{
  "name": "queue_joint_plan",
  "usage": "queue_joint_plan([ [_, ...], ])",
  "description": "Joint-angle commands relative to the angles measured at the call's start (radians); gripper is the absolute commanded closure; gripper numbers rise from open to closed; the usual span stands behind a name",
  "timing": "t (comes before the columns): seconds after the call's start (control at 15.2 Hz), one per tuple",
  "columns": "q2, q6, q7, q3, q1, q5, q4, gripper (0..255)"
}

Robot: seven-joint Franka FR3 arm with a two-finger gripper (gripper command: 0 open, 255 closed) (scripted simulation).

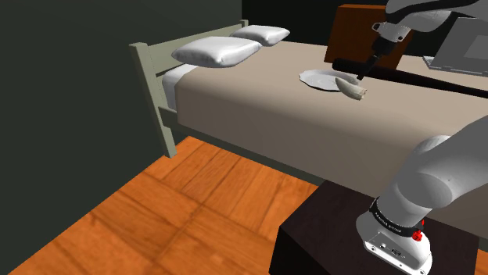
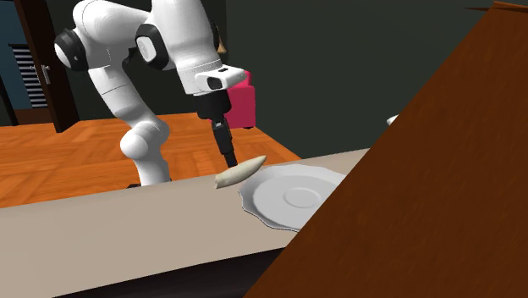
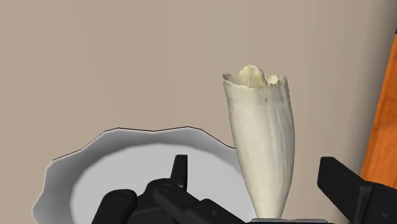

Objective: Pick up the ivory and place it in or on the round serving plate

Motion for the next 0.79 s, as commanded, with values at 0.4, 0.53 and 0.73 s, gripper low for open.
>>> queue_joint_plan([
  [0.4,0.024,0.075,-0.013,-0.017,0.01,0.013,-0.054,0],
  [0.53,0.024,0.075,-0.013,-0.017,0.01,0.013,-0.054,0],
  [0.73,0.024,0.074,-0.013,-0.017,0.01,0.013,-0.053,0],
])
